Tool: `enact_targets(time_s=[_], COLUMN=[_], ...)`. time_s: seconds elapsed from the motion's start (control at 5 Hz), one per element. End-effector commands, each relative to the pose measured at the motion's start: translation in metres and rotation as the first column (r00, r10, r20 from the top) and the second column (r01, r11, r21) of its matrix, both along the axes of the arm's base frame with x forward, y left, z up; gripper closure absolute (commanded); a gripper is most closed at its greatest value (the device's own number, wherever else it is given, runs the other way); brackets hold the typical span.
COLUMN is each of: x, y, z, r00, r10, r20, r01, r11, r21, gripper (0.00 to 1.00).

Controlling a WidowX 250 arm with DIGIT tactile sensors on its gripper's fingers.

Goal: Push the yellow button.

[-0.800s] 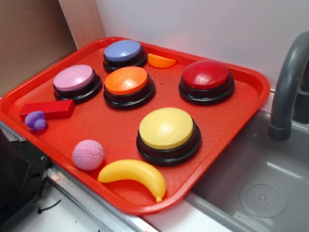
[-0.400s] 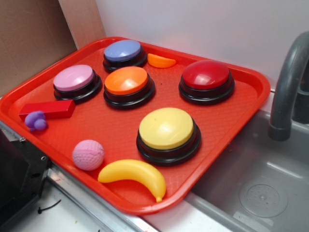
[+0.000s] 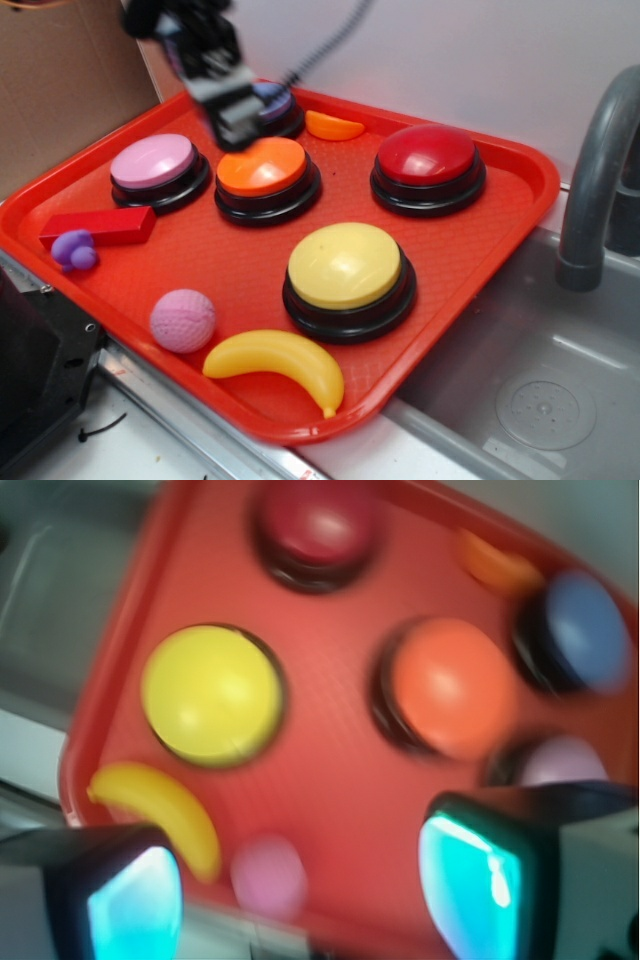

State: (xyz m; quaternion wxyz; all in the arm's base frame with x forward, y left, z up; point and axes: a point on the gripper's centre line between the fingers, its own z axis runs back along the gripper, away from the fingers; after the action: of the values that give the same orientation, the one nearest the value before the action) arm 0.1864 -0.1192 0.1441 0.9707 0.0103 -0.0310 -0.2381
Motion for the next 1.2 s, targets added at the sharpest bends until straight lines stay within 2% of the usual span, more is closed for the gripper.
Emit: enact_targets(time_s=[0.0, 0.2, 0.4, 0.6, 1.0], x=[-0.005, 0.001, 0.005, 0.006, 0.005], y=[-0.019, -0.022, -0.026, -0.025, -0.015], z=[-0.042, -0.065, -0.075, -0.085, -0.081], r00=[0.981, 0.982, 0.983, 0.987, 0.993], r10=[-0.165, -0.172, -0.162, -0.150, -0.091], r20=[0.098, 0.078, 0.083, 0.064, 0.071], r01=[0.169, 0.177, 0.167, 0.153, 0.093], r11=[0.985, 0.982, 0.985, 0.987, 0.995], r21=[-0.031, -0.072, -0.051, -0.045, -0.027], gripper=[0.00, 0.00, 0.00, 0.00, 0.00])
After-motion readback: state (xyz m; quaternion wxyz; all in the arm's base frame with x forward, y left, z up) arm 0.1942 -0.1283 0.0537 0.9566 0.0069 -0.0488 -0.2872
